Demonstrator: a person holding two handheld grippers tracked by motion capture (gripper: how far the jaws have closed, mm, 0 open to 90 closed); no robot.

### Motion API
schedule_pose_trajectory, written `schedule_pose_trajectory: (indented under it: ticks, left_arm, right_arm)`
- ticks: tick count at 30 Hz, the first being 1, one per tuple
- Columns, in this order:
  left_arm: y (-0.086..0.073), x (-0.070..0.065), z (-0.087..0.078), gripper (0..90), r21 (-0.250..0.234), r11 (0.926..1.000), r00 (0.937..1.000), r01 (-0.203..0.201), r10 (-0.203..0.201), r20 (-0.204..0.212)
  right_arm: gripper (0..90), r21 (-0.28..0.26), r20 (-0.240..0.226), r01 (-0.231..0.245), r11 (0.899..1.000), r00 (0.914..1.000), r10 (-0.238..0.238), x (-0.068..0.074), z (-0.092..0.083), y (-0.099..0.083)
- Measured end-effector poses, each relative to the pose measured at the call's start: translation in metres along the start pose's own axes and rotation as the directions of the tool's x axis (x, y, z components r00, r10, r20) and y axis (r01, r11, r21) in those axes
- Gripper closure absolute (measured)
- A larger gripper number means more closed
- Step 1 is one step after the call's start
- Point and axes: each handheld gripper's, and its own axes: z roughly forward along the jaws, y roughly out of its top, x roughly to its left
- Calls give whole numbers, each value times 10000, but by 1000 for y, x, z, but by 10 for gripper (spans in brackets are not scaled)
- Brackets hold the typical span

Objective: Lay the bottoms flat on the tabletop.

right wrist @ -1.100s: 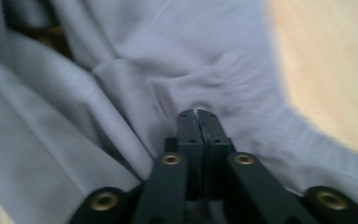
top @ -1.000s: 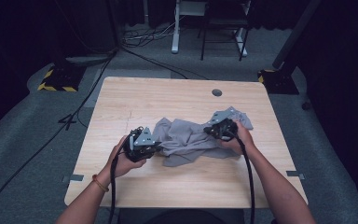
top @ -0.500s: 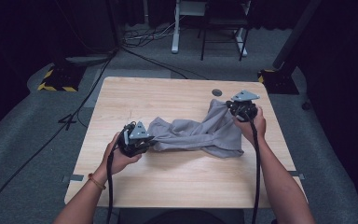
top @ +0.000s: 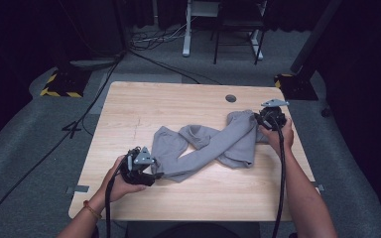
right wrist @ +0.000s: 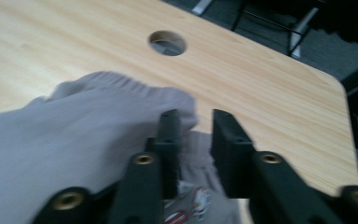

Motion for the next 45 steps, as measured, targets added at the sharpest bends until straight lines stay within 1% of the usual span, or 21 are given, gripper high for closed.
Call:
schedule_pose_trajectory:
  ticks: [2, 3, 4, 5, 6, 7, 10, 14, 16, 17, 20, 21, 22, 25, 26, 28, 32, 36, 38, 41, 45]
  left_arm:
    - [2, 11, -4, 307, -557, 9973, 9988, 485, -488, -40]
    - [5, 20, -3, 301, -730, 9951, 9975, 664, -678, -180]
    - [9, 26, 1, 299, -752, 9941, 9960, 776, -807, -386]
    - [14, 32, 7, 297, -668, 9959, 9947, 606, -658, -790]
    - [19, 38, 14, 297, -543, 9963, 9935, 659, -706, -892]
    - [23, 45, 23, 297, -389, 9960, 9936, 807, -835, -758]
    - [35, 61, 48, 302, 19, 9962, 9893, 872, -863, -1180]
    - [40, 82, 80, 375, 564, 9889, 9834, 1374, -1294, -1270]
    - [39, 87, 89, 423, 833, 9850, 9790, 1511, -1374, -1507]
    - [38, 89, 93, 440, 795, 9819, 9777, 1720, -1602, -1358]
    - [37, 92, 91, 566, 760, 9858, 9815, 1498, -1391, -1313]
    - [36, 92, 90, 624, 763, 9872, 9840, 1401, -1302, -1217]
    - [36, 92, 89, 708, 785, 9880, 9854, 1328, -1231, -1176]
    - [33, 94, 85, 826, 900, 9870, 9821, 1332, -1192, -1456]
    - [31, 94, 83, 846, 982, 9861, 9804, 1343, -1178, -1576]
    - [26, 97, 77, 863, 1034, 9834, 9755, 1492, -1292, -1781]
    - [10, 107, 56, 876, 1038, 9750, 9623, 1963, -1713, -2113]
    - [-8, 113, 33, 876, 958, 9648, 9477, 2451, -2176, -2336]
    - [-14, 111, 26, 870, 916, 9625, 9497, 2553, -2318, -2105]
    - [-18, 102, 18, 835, 1171, 9644, 9560, 2370, -2101, -2046]
    - [-21, 86, 4, 775, 1046, 9721, 9610, 2101, -1857, -2047]
  right_arm:
    - [544, 60, -982, 172, 9998, 9950, -165, 6, -4, -2]
    - [498, 9, -1146, 304, 9995, 9930, -301, 8, -7, -2]
    - [476, -144, -1590, 498, 9987, 9859, -514, 11, -10, -3]
    - [458, -129, -2015, 627, 9979, 9774, -640, 14, -11, -4]
    - [406, 6, -2204, 711, 9975, 9729, -693, 16, -11, -5]
    - [381, 253, -2311, 768, 9967, 9705, -689, 18, -10, -5]
    - [371, 458, -2118, 854, 9953, 9745, -739, 20, -5, -11]
    - [300, 1024, -2571, 455, 9937, 9662, -177, 13, 6, -25]
    - [284, 1243, -2660, 463, 9912, 9639, -116, 14, 10, -30]
    - [280, 1300, -2767, 429, 9906, 9609, -53, 14, 12, -32]
    - [327, 1225, -2828, 318, 9920, 9592, 42, 17, 17, -33]
    - [391, 1220, -2759, 369, 9918, 9612, -18, 18, 17, -33]
    - [534, 1256, -2549, 490, 9909, 9668, -155, 20, 19, -33]
    - [750, 1292, -2106, 887, 9876, 9757, -601, 24, 23, -35]
    - [806, 1252, -1827, 1032, 9868, 9800, -793, 25, 24, -36]
    - [865, 1221, -1745, 707, 9900, 9834, -487, 20, 24, -36]
    - [876, 1456, -879, 335, 9888, 9959, -208, 3, 21, -41]
    - [876, 1688, 357, -209, 9854, 9992, 151, -27, 13, -52]
    - [872, 1710, 697, -674, 9830, 9960, 561, -41, 7, -57]
    - [854, 1693, 885, -1066, 9798, 9918, 926, -55, -1, -64]
    - [756, 1456, 926, -1441, 9788, 9870, 1316, -64, -9, -65]
